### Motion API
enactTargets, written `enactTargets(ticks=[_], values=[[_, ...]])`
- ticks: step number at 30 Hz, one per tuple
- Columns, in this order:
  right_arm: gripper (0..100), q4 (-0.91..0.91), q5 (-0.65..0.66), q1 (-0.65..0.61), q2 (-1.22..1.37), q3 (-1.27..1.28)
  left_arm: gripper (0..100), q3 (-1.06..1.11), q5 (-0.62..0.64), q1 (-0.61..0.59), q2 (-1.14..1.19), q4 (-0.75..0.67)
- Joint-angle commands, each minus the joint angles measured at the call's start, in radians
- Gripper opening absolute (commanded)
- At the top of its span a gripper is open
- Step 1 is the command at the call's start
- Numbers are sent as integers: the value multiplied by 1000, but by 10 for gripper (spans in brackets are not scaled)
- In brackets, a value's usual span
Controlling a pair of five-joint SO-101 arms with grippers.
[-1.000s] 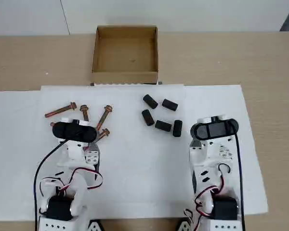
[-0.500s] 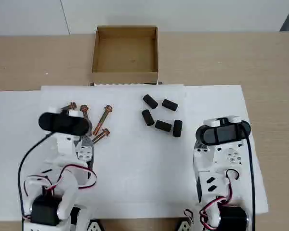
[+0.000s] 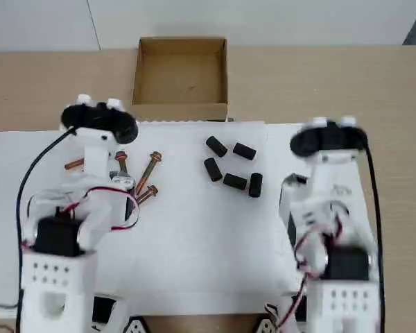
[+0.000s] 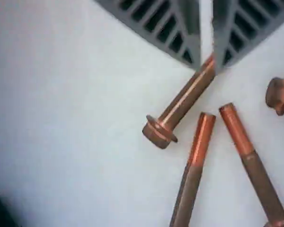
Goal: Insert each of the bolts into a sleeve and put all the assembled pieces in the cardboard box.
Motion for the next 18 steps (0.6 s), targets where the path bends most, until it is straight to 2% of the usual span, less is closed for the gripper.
enactTargets(ticks=[1, 4, 7, 10, 18], values=[[3, 4, -8, -2, 223, -167, 10, -62, -2, -58, 78, 21], [4, 5, -6, -2, 403, -292, 11, -90, -25, -137, 135, -18], [4, 5, 18, -4, 578, -414, 12, -105, -172, -181, 183, -60], [4, 36, 117, -2, 736, -542, 12, -110, -253, -184, 218, -74], [4, 180, 356, -4, 1084, -891, 12, -107, -261, -184, 333, -71]])
